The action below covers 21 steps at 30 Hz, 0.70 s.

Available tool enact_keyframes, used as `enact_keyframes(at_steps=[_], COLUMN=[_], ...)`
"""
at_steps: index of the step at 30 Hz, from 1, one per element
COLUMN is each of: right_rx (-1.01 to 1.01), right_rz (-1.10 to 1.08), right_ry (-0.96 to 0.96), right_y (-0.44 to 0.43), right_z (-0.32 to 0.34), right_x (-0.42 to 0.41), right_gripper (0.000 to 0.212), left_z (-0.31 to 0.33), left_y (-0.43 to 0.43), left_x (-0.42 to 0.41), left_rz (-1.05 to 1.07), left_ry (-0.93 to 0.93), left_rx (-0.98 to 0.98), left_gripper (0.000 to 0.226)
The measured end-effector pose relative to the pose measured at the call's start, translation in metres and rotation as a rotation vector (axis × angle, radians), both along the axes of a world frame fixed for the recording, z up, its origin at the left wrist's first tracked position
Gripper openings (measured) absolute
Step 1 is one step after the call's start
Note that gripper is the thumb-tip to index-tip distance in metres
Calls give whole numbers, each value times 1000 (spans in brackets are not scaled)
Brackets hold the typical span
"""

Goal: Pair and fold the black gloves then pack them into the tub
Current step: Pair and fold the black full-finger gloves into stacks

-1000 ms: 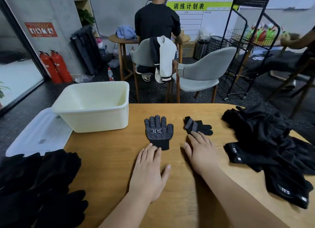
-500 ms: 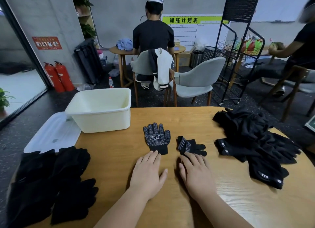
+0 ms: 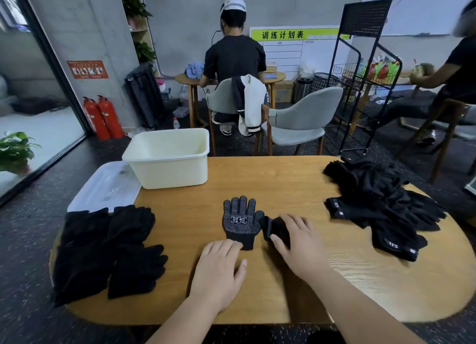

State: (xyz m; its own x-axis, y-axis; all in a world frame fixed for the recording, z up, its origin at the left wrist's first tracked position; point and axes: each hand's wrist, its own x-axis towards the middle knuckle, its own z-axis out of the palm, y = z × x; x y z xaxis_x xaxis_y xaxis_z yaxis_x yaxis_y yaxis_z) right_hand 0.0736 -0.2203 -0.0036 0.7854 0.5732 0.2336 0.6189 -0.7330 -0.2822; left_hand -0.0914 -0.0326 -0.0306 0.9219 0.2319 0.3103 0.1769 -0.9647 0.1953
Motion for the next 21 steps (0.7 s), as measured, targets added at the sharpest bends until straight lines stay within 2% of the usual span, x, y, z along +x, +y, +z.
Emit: enact_keyframes(at_steps=[2,4,8,12,15,17,21], right_rx=[-102,-166,-276,-347,-219,-60,132], right_rz=[82,135,144,135,114,97,67], right_ry=[93,126,97,96,214,299,395], right_y=[8,18,33,40,38,33,21], right_z=[14,24,35,44,58,78,120], right_x=[5,8,14,24,36,46,62], right_gripper=[75,73,52,17,5,11,21], left_z=[1,2,3,1,-1,-1,0], left_y=[-1,-2,-1,1,2,2,1], left_x=[0,1,1,2,2,2,1], left_rz=[-1,3,13,12,7,8,14], left_ry=[27,53,67,45,11,-2,-1], left_rx=[6,0,-26,-56,-58,-49,-51], left_gripper=[43,45,48,46,41,40,40])
